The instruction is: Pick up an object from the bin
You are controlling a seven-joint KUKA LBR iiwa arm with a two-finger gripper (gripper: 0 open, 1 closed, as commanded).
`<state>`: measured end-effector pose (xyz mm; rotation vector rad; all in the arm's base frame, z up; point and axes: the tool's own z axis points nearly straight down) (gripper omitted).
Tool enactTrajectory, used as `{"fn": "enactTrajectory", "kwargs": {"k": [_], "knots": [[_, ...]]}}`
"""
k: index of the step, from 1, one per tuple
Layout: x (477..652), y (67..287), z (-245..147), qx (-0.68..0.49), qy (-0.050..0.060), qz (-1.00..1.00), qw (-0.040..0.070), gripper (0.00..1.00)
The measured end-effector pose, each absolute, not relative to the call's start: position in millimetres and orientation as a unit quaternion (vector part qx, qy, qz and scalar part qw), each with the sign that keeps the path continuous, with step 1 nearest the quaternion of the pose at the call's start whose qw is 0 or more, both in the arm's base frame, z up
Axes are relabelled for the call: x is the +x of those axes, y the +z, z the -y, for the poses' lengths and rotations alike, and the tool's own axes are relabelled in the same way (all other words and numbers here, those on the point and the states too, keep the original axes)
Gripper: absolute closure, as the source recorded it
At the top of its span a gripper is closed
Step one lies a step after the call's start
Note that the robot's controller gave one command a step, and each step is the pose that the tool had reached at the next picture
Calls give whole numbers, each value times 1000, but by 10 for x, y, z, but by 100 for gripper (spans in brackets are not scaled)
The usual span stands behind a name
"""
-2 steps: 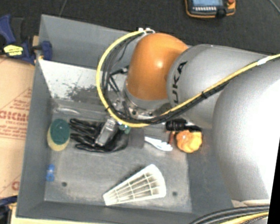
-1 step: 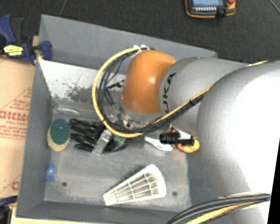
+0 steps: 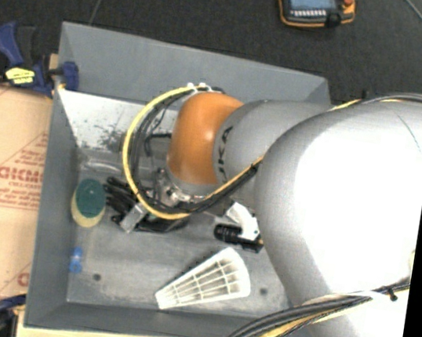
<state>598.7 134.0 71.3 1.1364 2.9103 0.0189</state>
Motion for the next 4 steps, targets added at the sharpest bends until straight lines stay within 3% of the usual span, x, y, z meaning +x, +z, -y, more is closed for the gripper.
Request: {"fn": "enactTrajectory", "kwargs": {"k": [1,3,4], "knots": [[6100,736,-1231,297,4,-955,7,100],[6089,814,-1226,297,3,-955,5,100],[6066,1084,-1219,297,1,-955,1,100]]}}
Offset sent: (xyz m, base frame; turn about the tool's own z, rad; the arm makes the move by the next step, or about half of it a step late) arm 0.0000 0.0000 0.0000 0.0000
